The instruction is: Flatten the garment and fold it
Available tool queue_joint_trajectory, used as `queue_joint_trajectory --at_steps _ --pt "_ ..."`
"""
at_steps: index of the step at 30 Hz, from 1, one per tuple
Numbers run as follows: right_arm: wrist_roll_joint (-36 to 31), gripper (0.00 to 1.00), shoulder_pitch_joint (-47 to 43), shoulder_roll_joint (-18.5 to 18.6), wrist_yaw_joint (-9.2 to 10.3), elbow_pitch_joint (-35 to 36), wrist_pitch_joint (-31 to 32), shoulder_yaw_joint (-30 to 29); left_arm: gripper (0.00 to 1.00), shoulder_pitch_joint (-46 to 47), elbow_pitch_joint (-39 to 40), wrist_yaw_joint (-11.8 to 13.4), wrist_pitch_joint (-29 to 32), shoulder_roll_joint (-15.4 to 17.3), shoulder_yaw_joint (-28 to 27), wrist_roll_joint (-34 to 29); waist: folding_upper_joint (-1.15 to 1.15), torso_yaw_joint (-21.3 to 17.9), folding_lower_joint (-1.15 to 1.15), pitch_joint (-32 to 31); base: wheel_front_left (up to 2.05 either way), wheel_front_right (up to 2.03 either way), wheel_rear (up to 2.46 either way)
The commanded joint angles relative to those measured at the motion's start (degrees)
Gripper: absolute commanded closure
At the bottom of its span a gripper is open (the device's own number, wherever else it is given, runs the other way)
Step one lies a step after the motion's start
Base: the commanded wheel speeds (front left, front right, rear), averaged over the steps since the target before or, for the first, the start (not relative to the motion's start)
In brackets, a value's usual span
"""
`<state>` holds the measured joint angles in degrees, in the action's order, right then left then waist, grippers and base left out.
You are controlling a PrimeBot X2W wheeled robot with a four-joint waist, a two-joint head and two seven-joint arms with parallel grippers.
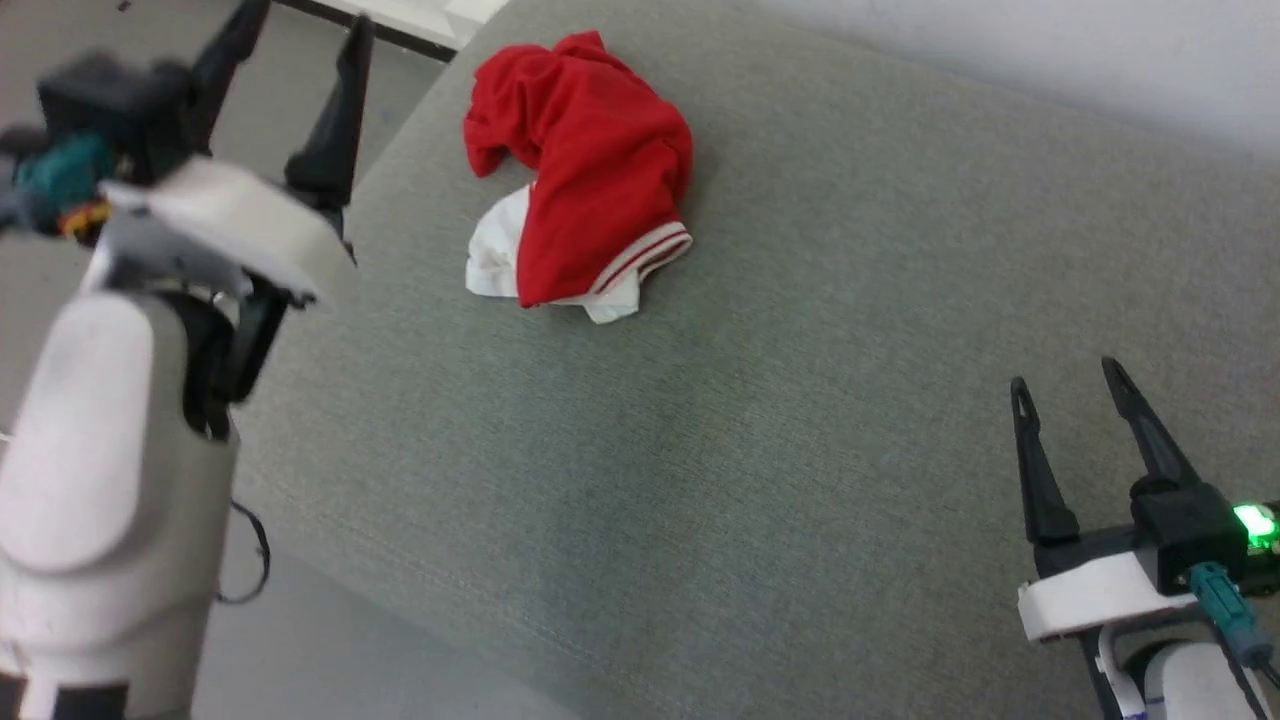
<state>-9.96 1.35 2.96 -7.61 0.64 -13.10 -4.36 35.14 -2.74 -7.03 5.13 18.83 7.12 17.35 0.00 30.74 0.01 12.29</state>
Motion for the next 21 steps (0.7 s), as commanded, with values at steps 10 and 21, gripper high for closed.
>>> queue_joint_trajectory --at_steps 10,21 --pt "-3.82 0.0 4.57 -0.08 0.12 7.59 3.82 2.42 0.0 17.31 -19.85 -0.44 13.92 6.8 9.63 13.69 0.0 -9.16 -0.01 11.91 0.0 0.0 0.0" --pt "-4.32 0.0 5.14 -0.08 0.12 11.81 5.78 2.54 0.0 19.32 -28.66 -0.45 24.36 8.26 14.56 25.73 0.0 -15.32 -0.01 17.76 0.0 0.0 0.0"
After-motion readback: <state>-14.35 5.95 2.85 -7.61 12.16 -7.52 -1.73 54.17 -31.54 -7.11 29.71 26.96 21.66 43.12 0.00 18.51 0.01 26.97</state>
